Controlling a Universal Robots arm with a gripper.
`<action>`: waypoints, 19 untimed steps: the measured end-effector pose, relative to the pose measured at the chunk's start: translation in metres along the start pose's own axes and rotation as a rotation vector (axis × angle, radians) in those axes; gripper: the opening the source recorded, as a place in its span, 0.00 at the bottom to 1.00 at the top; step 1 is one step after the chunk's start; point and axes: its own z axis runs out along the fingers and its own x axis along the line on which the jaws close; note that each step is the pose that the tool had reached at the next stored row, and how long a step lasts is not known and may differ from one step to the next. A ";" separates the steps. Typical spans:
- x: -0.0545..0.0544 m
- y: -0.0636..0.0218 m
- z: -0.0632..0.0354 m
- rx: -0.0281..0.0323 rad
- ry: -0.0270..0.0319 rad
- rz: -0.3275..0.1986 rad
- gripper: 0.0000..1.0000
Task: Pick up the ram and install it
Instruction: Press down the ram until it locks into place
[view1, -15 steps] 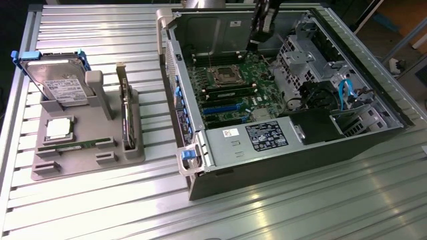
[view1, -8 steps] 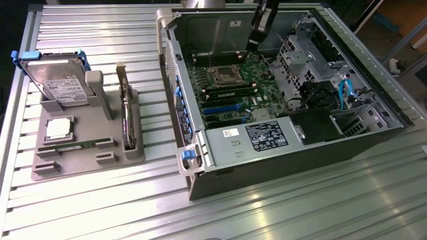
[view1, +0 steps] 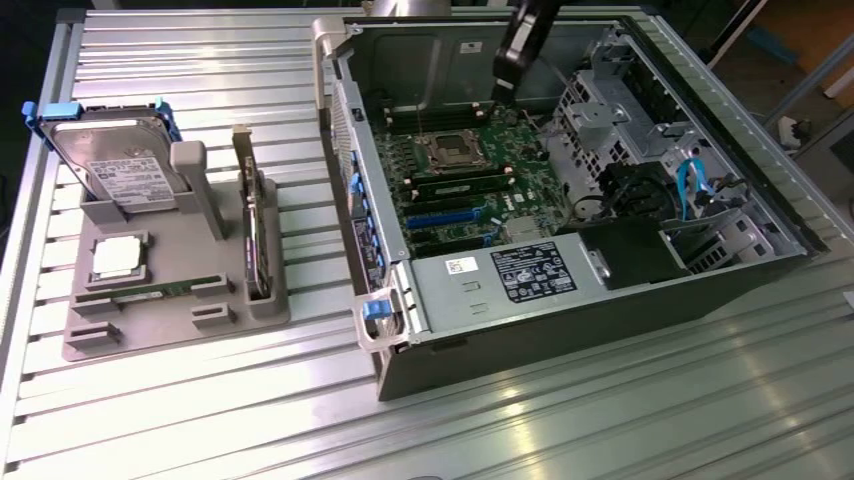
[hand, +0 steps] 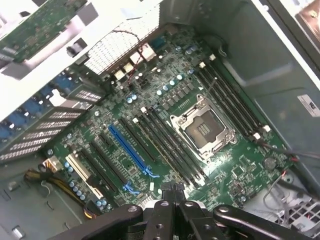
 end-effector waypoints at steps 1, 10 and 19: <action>0.000 0.0000 0.0001 0.0004 -0.0001 0.018 0.11; 0.000 0.0000 0.0012 0.0041 -0.0015 0.200 0.11; 0.000 0.0000 0.0022 0.0079 -0.0028 0.385 0.11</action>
